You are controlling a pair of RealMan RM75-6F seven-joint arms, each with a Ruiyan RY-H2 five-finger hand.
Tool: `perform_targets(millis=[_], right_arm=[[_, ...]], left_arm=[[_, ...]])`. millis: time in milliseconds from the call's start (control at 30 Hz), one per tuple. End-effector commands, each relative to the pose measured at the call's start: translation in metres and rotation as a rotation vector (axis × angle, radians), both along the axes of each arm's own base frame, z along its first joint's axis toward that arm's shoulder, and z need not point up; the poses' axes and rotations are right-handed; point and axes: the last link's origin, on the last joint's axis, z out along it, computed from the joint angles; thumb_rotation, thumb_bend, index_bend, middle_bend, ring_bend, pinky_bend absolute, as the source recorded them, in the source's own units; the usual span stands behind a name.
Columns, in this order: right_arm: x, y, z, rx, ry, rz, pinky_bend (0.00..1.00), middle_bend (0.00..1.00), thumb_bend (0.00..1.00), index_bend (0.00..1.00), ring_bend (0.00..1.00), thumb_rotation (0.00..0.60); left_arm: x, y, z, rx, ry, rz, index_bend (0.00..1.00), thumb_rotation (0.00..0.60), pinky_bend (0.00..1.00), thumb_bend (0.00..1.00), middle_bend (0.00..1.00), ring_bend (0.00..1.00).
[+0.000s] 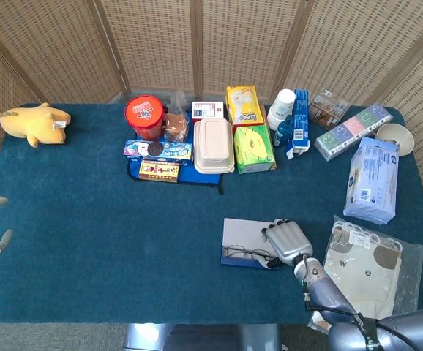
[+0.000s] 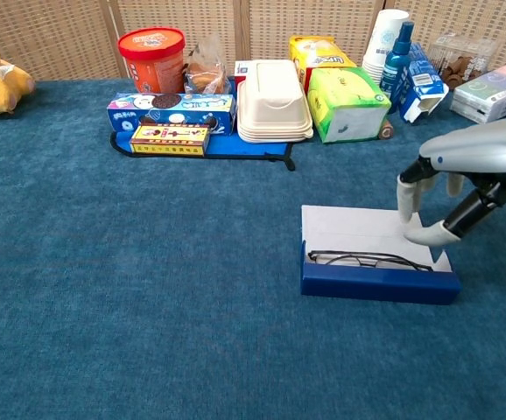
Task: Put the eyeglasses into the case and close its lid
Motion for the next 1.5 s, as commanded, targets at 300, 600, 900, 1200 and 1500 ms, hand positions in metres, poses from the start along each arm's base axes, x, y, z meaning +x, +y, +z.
perform_targets(millis=[300, 600, 900, 1200, 1500], right_arm=[[0.009, 0.003, -0.004, 0.025, -0.049, 0.051, 0.3, 0.24, 0.34, 0.08, 0.16, 0.384], [0.012, 0.009, -0.016, 0.052, -0.075, 0.092, 0.3, 0.15, 0.26, 0.0, 0.08, 0.527], [0.016, 0.017, -0.029, 0.072, -0.121, 0.107, 0.29, 0.1, 0.24, 0.0, 0.04, 0.558], [0.022, 0.018, -0.041, 0.065, -0.155, 0.146, 0.27, 0.01, 0.24, 0.0, 0.0, 0.596], [0.022, 0.02, -0.05, 0.055, -0.178, 0.165, 0.19, 0.0, 0.24, 0.0, 0.0, 0.6]], left_arm=[[0.001, 0.0, 0.0, -0.001, 0.001, 0.0, 0.25, 0.6, 0.14, 0.31, 0.28, 0.21], [0.005, 0.002, 0.005, 0.015, 0.0, -0.019, 0.25, 0.6, 0.14, 0.31, 0.28, 0.21], [0.01, 0.004, 0.003, 0.011, -0.003, -0.035, 0.25, 0.6, 0.14, 0.31, 0.28, 0.21], [0.009, 0.001, 0.003, 0.014, -0.005, -0.03, 0.25, 0.6, 0.13, 0.31, 0.28, 0.21], [0.008, 0.0, 0.005, 0.018, -0.006, -0.025, 0.25, 0.6, 0.13, 0.31, 0.28, 0.21]])
